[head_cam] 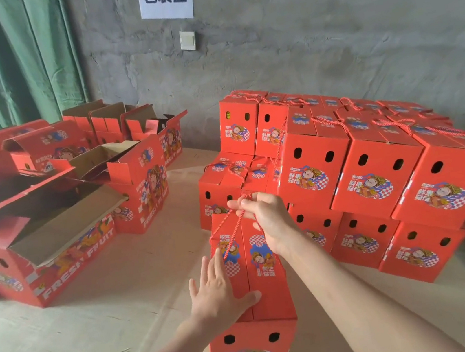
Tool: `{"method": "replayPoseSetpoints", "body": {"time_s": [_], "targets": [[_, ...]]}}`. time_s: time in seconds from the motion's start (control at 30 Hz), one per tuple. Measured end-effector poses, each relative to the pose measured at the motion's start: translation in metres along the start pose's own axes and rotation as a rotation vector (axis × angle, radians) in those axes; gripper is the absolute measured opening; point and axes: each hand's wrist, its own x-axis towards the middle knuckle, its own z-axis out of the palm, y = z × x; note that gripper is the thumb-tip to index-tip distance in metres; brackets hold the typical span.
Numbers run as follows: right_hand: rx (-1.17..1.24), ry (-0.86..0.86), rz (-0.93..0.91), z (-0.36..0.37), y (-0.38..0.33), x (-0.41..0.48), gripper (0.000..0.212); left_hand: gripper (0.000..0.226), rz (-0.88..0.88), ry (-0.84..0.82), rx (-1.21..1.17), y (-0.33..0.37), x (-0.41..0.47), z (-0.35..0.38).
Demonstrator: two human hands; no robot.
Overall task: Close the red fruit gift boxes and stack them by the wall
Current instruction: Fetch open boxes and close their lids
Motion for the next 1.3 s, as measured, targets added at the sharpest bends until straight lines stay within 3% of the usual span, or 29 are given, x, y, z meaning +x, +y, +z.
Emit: {"method": "replayPoseSetpoints", "body": {"time_s": [0.13, 0.27, 0.43, 0.53, 0.6, 0.73, 0.83, 0.9, 1.07, 1.2, 1.3], "targets": [[0.004, -0.073, 0.158, 0.009, -0.001, 0.002, 0.010, 0.115, 0.042, 0.025, -0.011, -0.003, 0.001, 0.004], [-0.076, 0.140, 0.182, 0.019, -0.019, 0.009, 0.016, 0.115, 0.069, 0.090, -0.098, -0.007, -0.001, 0.005], [-0.071, 0.274, 0.108, 0.041, -0.041, 0.006, 0.018, 0.122, 0.163, 0.137, -0.152, -0.013, -0.001, -0.017], [-0.007, 0.373, 0.023, 0.051, -0.074, 0.010, 0.014, 0.109, 0.431, 0.224, -0.335, -0.016, -0.001, -0.052], [-0.001, 0.450, -0.033, 0.054, -0.099, 0.013, 0.010, 0.081, 0.715, 0.231, -0.380, -0.020, 0.000, -0.077], [-0.025, 0.527, -0.147, 0.070, -0.140, 0.020, 0.015, 0.058, 1.062, 0.161, -0.235, -0.033, 0.016, -0.119], [-0.038, 0.564, -0.214, 0.082, -0.162, 0.028, 0.017, 0.064, 1.195, 0.193, -0.083, -0.037, 0.039, -0.145], [-0.042, 0.592, -0.239, 0.086, -0.173, 0.035, 0.016, 0.065, 1.200, 0.169, -0.046, -0.034, 0.055, -0.161], [-0.113, 0.617, -0.296, 0.089, -0.186, 0.054, 0.011, 0.071, 0.990, 0.148, 0.024, -0.029, 0.092, -0.167], [-0.151, 0.616, -0.297, 0.080, -0.189, 0.079, 0.012, 0.068, 0.998, 0.091, -0.211, -0.016, 0.134, -0.161], [-0.262, 0.647, -0.291, 0.064, -0.187, 0.105, 0.009, 0.071, 0.981, 0.028, -0.235, 0.003, 0.182, -0.160]]}}
